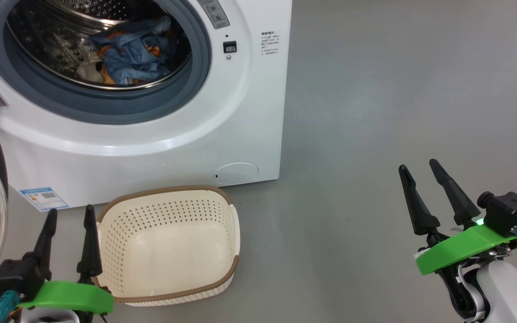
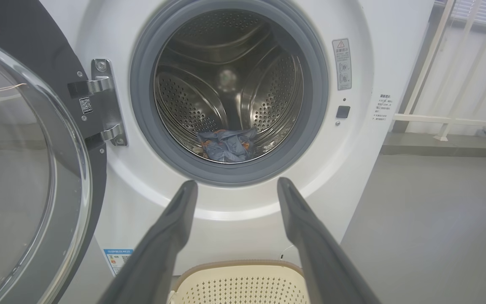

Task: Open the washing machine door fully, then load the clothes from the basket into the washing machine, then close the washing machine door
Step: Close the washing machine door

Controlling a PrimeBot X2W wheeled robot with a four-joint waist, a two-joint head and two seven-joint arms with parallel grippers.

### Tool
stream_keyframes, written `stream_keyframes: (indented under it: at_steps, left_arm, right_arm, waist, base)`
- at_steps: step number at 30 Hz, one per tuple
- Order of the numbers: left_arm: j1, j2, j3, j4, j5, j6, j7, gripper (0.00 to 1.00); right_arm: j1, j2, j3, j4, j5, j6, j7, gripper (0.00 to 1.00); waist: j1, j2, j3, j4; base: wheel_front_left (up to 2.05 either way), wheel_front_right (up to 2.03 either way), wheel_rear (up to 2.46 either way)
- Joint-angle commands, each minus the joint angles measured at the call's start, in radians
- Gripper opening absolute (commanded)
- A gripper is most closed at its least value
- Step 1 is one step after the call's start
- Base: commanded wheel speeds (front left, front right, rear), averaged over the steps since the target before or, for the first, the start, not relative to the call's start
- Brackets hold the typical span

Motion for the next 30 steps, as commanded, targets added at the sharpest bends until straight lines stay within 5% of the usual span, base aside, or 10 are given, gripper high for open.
stream_keyframes:
  at_steps: [1, 30]
  left_arm:
    - [-0.027, 0.018, 0.036, -0.016, 0.013, -0.002, -0.006, 1.00]
    - [-0.023, 0.005, 0.042, 0.001, 0.047, 0.000, -0.006, 1.00]
  right_arm:
    - [-0.011, -0.009, 0.015, -0.021, 0.002, 0.004, -0.008, 1.00]
    - [-0.011, -0.015, 0.029, -0.009, 0.006, 0.004, -0.008, 1.00]
  waist:
    - [0.0000, 0.0000, 0.001, 0.000]
    - [0.0000, 0.0000, -0.014, 0.018]
  base:
    - [0.00, 0.00, 0.00]
    - [0.00, 0.00, 0.00]
